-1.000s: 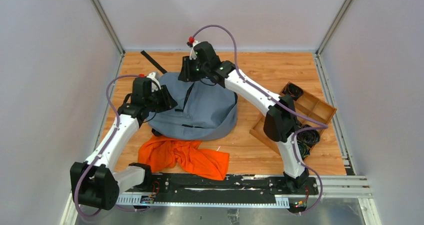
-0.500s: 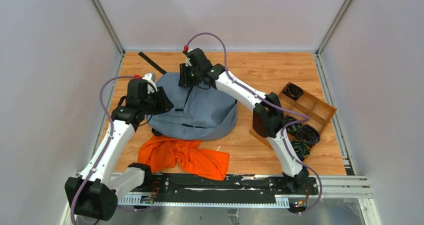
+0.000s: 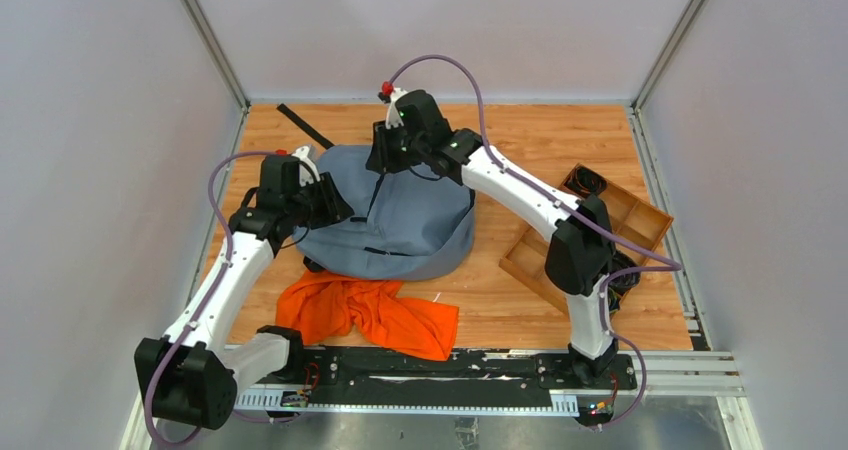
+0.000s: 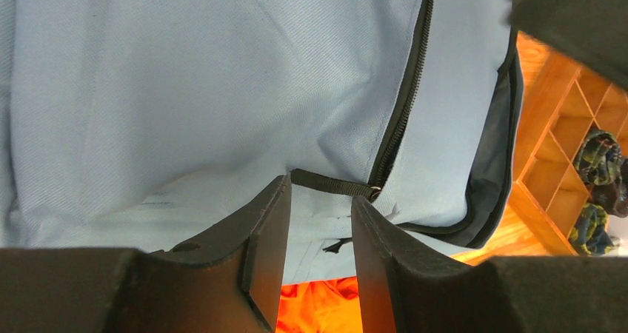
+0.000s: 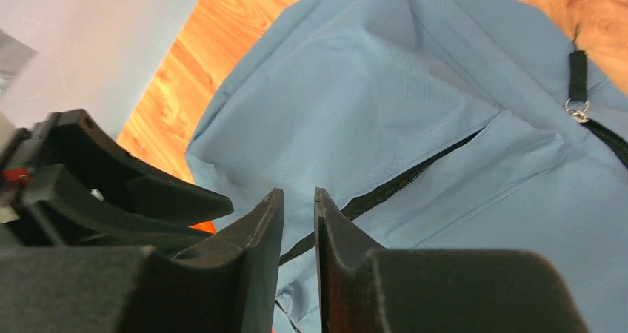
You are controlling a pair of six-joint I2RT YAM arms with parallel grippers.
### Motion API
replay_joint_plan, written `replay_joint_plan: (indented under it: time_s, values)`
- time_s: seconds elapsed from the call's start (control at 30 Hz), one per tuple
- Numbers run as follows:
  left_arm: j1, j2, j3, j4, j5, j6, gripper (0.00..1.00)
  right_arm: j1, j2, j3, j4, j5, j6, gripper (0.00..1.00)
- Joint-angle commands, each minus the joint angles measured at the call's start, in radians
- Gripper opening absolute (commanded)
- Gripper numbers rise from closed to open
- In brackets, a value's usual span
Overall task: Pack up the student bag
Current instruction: Adjust the student bag at the center of the board.
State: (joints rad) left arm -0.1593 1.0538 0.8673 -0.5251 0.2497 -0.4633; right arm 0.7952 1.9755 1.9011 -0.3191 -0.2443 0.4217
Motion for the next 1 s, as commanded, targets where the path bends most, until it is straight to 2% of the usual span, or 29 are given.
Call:
replay_joint_plan:
  time_s: [0.0, 0.2, 0.3, 0.47, 0.63, 0.83, 0.97]
  values:
    - [0.003, 0.014, 0.008, 0.053, 0.052, -0.026, 0.43, 0.018, 0.076, -0.02, -0.005, -0.009, -0.008, 0.25]
    - [0.003, 0.01, 0.008, 0.04, 0.057, -0.02, 0.45, -0.002, 0.187, 0.06, -0.053, -0.017, -0.021, 0.14]
    - [0.003, 0.004, 0.003, 0.027, 0.058, -0.023, 0.45, -0.005, 0.152, 0.032, -0.06, -0.024, -0.029, 0.13]
    - [0.002, 0.002, 0.008, 0.007, 0.076, 0.028, 0.45, -0.004, 0.051, -0.028, -0.056, -0.04, -0.058, 0.15]
    - [0.001, -0.006, 0.061, -0.108, 0.081, 0.126, 0.46, 0.001, -0.053, -0.156, -0.055, -0.083, -0.15, 0.21]
    - [-0.007, -0.005, 0.039, -0.084, 0.084, 0.036, 0.47, 0.003, -0.088, -0.211, -0.078, -0.079, -0.127, 0.27]
    - [-0.04, -0.088, -0.067, 0.038, 0.023, -0.101, 0.49, 0.003, -0.127, -0.283, -0.034, -0.068, -0.082, 0.31]
